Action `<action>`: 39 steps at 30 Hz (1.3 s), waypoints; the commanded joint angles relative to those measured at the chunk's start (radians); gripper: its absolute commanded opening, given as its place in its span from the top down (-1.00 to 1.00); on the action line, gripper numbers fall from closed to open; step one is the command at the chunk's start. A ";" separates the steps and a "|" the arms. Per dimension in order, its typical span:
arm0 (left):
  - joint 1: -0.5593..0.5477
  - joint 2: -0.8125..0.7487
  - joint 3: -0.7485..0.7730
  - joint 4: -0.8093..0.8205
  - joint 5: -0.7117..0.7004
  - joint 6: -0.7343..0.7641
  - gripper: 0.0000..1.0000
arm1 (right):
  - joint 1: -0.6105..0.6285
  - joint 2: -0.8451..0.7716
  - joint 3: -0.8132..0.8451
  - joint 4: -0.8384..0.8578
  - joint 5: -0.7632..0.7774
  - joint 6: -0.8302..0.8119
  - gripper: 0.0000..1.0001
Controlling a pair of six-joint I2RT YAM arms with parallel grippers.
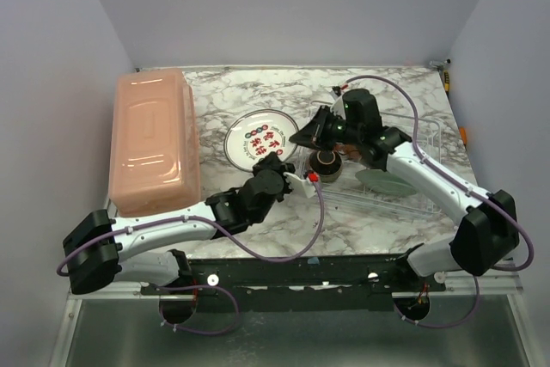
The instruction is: Load the mixed dishes into the dish rack
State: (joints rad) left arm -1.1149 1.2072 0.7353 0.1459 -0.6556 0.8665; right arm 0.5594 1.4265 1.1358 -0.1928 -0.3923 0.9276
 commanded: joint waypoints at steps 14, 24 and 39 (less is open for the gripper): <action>-0.025 -0.058 0.149 -0.214 0.153 -0.187 1.00 | 0.004 -0.275 0.147 -0.345 0.248 -0.416 -0.53; -0.023 -0.044 0.395 -0.471 0.537 -0.394 1.00 | 0.003 -0.489 0.151 -0.370 0.549 -0.498 -0.80; 0.014 0.088 0.664 -0.515 1.273 -0.551 1.00 | 0.002 -0.782 0.094 -0.319 0.753 -0.608 -0.93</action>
State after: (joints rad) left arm -1.1233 1.2293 1.3106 -0.3912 0.3233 0.3721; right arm 0.5613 0.6640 1.2442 -0.5224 0.2916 0.3725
